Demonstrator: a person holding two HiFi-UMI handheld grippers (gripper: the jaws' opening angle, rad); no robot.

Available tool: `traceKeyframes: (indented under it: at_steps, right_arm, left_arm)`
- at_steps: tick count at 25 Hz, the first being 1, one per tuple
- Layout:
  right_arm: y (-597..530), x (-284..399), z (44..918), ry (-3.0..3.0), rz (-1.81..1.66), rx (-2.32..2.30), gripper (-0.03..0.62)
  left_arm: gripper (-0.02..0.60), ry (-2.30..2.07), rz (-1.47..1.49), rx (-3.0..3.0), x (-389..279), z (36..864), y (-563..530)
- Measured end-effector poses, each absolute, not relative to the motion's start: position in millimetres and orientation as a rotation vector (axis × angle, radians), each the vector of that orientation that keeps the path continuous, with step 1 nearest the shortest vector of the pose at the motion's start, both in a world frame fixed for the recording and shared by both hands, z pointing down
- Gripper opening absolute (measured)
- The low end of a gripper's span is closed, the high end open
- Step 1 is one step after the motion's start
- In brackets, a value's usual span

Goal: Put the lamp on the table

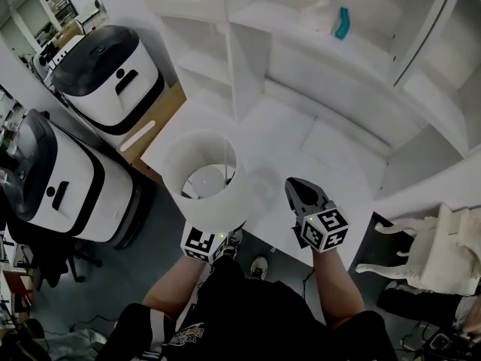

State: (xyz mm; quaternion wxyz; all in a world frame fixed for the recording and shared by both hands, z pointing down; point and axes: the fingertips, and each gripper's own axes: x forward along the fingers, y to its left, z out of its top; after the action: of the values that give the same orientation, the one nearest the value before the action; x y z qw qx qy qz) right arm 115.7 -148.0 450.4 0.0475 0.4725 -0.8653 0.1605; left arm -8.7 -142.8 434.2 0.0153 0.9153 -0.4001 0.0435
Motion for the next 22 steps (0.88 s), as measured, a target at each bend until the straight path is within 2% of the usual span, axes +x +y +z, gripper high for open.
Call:
traceKeyframes:
  at_steps: [22]
  right_arm:
    - [-247.9,136.5,504.5,-2.454,0.628,1.655,0.025]
  left_arm:
    - [0.097,-0.989,0.188,3.009,34.5,474.1,-276.1]
